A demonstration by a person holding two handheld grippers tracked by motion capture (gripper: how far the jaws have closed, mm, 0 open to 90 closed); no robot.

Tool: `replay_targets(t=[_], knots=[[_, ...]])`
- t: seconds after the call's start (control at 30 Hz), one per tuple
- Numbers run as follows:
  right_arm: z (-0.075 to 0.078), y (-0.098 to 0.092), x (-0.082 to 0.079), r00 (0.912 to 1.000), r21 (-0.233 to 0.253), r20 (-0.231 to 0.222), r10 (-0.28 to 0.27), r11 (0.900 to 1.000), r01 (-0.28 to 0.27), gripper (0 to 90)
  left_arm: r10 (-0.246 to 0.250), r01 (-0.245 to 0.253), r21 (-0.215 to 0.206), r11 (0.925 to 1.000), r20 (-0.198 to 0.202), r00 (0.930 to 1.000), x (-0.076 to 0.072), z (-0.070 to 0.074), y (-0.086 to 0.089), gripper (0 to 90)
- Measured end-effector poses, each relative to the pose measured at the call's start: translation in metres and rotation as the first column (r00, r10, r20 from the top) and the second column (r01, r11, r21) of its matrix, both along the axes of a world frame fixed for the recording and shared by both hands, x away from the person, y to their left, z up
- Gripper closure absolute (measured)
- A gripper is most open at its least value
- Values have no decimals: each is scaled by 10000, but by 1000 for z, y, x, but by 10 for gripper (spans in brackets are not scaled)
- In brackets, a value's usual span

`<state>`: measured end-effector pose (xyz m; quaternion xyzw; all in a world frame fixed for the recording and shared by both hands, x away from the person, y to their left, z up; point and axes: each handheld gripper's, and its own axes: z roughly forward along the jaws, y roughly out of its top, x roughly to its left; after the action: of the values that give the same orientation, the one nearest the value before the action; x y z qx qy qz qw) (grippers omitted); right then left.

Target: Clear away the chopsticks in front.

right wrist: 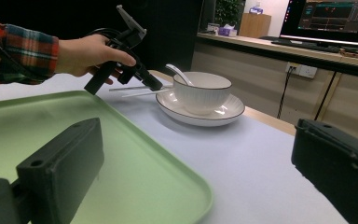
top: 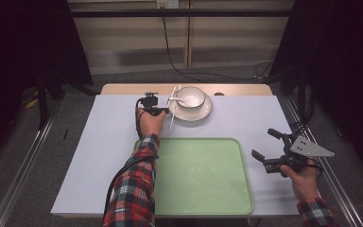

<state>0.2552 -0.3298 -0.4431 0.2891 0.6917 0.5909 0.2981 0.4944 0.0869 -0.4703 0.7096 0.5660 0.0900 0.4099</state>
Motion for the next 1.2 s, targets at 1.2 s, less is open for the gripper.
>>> replay_targets(t=[1.2], knots=[[-1, 2, 1, 10000, -83, 6, -29, 10000, 29, 15, 1189, -1184, -815, 9896, 15, 9929, -61, 26, 63, 859]])
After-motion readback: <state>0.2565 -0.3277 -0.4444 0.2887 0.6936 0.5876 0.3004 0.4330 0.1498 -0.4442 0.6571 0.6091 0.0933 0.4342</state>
